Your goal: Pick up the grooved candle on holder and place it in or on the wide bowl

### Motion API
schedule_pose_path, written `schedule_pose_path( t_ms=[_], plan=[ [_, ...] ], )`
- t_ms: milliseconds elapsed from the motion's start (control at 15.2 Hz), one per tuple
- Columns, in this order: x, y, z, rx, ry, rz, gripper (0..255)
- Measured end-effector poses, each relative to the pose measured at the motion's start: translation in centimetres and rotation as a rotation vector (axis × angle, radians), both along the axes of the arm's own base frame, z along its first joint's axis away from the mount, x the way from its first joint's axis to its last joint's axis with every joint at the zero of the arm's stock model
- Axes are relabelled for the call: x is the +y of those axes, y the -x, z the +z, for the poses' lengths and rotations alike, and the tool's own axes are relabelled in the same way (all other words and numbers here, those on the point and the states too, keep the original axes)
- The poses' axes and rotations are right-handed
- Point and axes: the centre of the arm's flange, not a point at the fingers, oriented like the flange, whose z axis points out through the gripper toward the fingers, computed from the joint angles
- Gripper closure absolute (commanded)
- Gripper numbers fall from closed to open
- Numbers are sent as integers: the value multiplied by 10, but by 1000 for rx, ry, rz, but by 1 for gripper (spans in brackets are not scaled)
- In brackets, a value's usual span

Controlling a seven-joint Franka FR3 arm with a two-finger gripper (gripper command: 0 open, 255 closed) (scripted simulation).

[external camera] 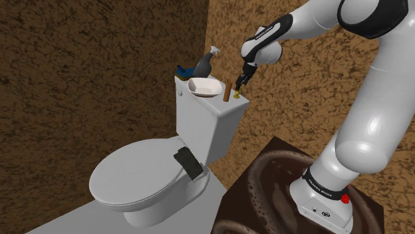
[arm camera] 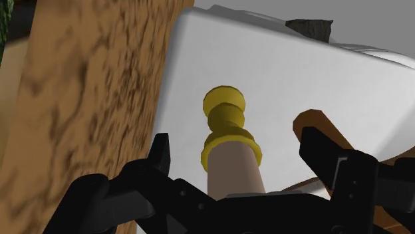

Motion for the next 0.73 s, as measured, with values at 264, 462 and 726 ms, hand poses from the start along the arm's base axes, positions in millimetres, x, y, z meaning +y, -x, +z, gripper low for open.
schedule_pose_path(
  t_ms=[264,462,726],
  plan=[
    [0,-1,-2,0,0,0,0],
    [-2,0,-3,2,0,-2,255],
    [-4,2,-3,2,0,-6,255]
  ],
)
